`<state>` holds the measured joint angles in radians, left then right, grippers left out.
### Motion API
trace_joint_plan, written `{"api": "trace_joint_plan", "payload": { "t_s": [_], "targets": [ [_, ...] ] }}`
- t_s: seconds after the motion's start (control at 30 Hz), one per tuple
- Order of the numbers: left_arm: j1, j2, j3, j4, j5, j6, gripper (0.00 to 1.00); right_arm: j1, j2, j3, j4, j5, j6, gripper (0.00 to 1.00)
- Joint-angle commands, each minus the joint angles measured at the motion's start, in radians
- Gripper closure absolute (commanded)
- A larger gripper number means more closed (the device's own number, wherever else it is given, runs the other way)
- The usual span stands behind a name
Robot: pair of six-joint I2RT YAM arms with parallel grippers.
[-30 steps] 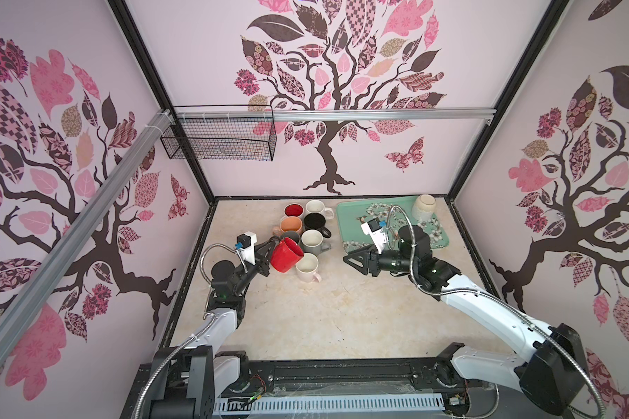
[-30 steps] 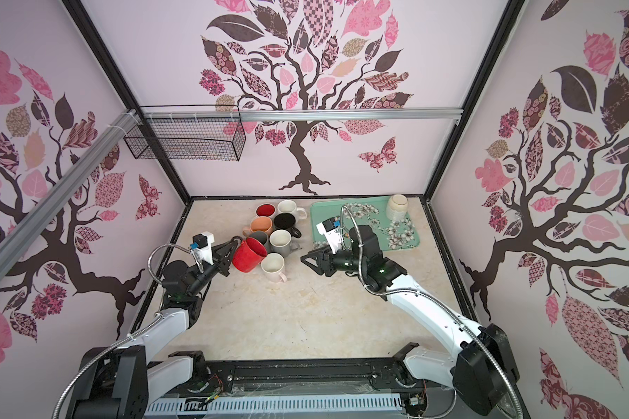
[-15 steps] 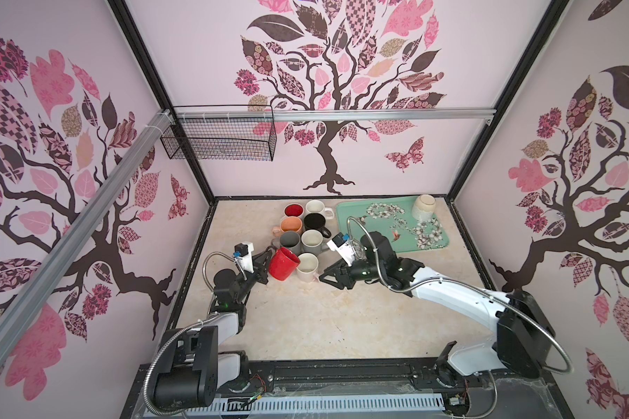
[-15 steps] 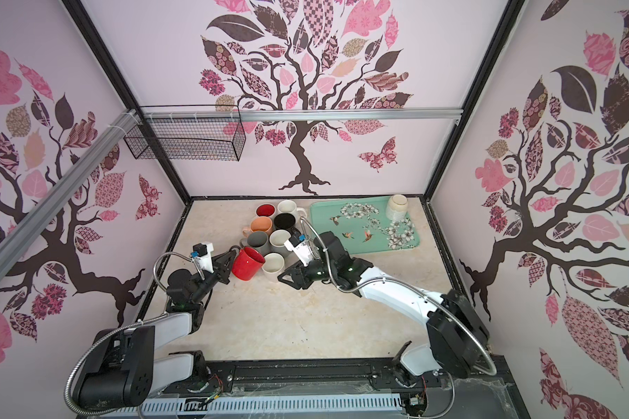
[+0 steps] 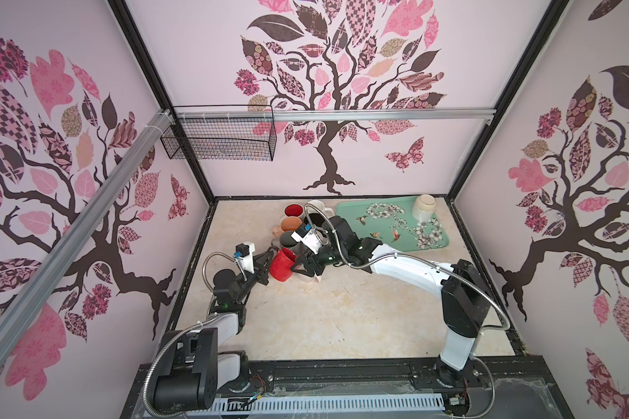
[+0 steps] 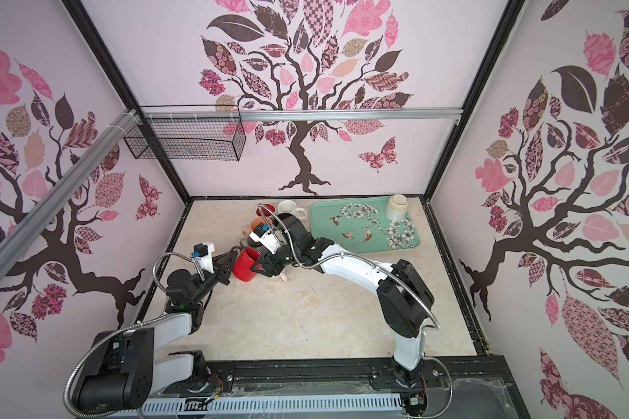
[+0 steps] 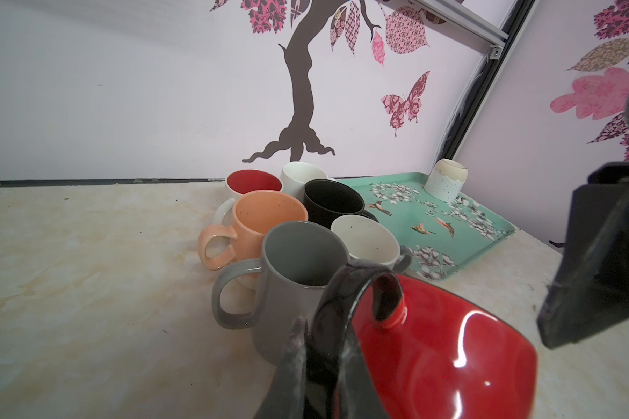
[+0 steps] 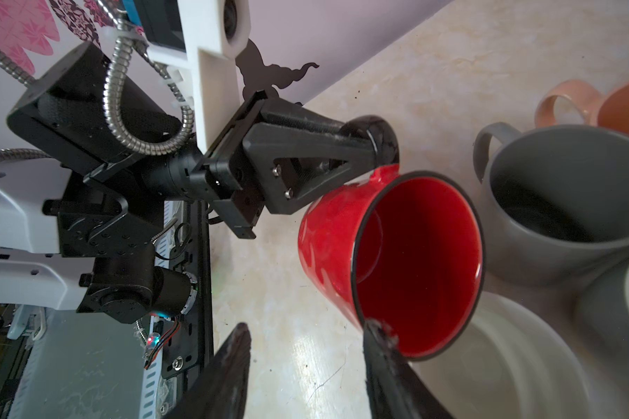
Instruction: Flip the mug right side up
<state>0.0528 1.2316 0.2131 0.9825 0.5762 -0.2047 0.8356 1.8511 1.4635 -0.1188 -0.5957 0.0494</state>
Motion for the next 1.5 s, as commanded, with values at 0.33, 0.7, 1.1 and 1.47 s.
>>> {"api": "trace_joint_plan", "payload": {
  "t_s": [0.33, 0.7, 1.1, 1.47],
  "targets": [
    [0.006, -0.059, 0.046, -0.037, 0.065, 0.05, 1.0, 0.008, 0.14, 0.182, -0.129, 0.008, -0.118, 0.51],
    [-0.015, -0.14, 0.108, -0.188, 0.143, 0.131, 1.0, -0.025, 0.059, 0.225, -0.17, 0.046, -0.172, 0.49],
    [-0.093, -0.157, 0.165, -0.312, 0.233, 0.204, 1.0, -0.032, 0.147, 0.381, -0.339, -0.031, -0.259, 0.49],
    [-0.097, -0.184, 0.202, -0.34, 0.286, 0.187, 1.0, -0.069, 0.091, 0.319, -0.346, -0.102, -0.287, 0.49]
  ]
}}
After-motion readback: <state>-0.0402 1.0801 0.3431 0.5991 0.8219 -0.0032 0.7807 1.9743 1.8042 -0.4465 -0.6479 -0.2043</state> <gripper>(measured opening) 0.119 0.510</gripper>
